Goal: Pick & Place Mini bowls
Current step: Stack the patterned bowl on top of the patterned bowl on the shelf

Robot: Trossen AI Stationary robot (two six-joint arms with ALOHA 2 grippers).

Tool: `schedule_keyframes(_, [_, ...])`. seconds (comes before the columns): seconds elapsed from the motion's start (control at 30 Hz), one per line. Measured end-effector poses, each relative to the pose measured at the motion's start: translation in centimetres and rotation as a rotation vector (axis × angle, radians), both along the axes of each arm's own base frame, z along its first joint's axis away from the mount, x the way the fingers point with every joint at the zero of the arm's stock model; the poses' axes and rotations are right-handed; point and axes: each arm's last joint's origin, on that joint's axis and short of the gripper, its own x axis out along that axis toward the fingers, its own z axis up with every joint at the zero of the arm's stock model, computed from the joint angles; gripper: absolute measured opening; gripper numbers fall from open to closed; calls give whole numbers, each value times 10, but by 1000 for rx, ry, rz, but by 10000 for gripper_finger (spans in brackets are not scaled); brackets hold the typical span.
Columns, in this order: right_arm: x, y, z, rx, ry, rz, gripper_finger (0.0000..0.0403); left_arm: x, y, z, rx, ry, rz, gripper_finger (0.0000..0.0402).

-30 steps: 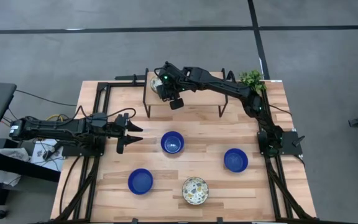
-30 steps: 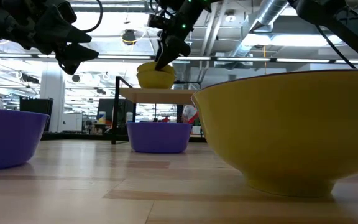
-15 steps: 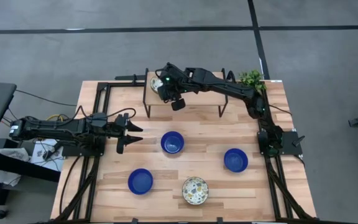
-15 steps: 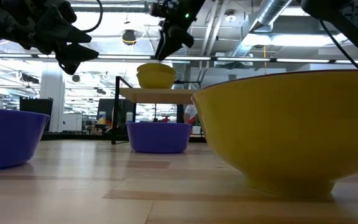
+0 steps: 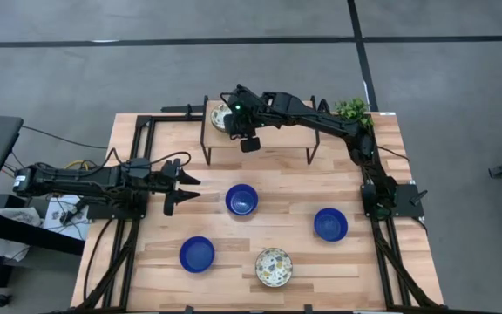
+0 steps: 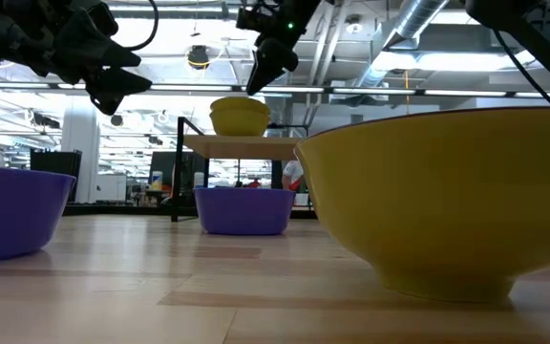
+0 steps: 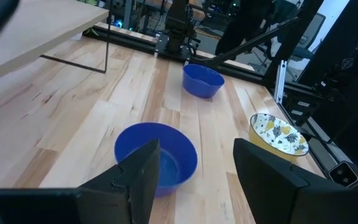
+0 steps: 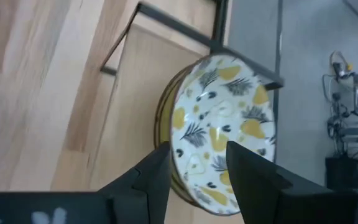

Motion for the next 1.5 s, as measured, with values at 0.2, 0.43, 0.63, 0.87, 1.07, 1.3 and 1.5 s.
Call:
schedule_keyframes(0.2, [-1, -4, 1, 4, -4, -5, 132, 0, 0, 0, -3, 1, 0, 204])
schedule_keyframes(0.43, [-3, -12, 2, 26, -25, -9, 128, 0, 0, 0, -4, 1, 0, 204])
schedule_keyframes(0.63, [-4, -26, -8, 45, -1, -45, 127, 0, 0, 0, -4, 0, 0, 204])
schedule_keyframes(0.87, [-2, -28, -10, 52, -8, -40, 127, 0, 0, 0, -4, -4, 0, 204])
schedule_keyframes(1.07, [3, -31, -23, 66, 32, -42, 127, 0, 0, 1, -4, -8, 0, 204])
schedule_keyframes(1.3, [1, -24, -9, 16, -8, -24, 127, 0, 0, 1, -4, -15, 0, 204])
schedule_keyframes(1.5, [1, -12, 4, -11, -51, 13, 127, 0, 0, 1, -4, -15, 0, 204])
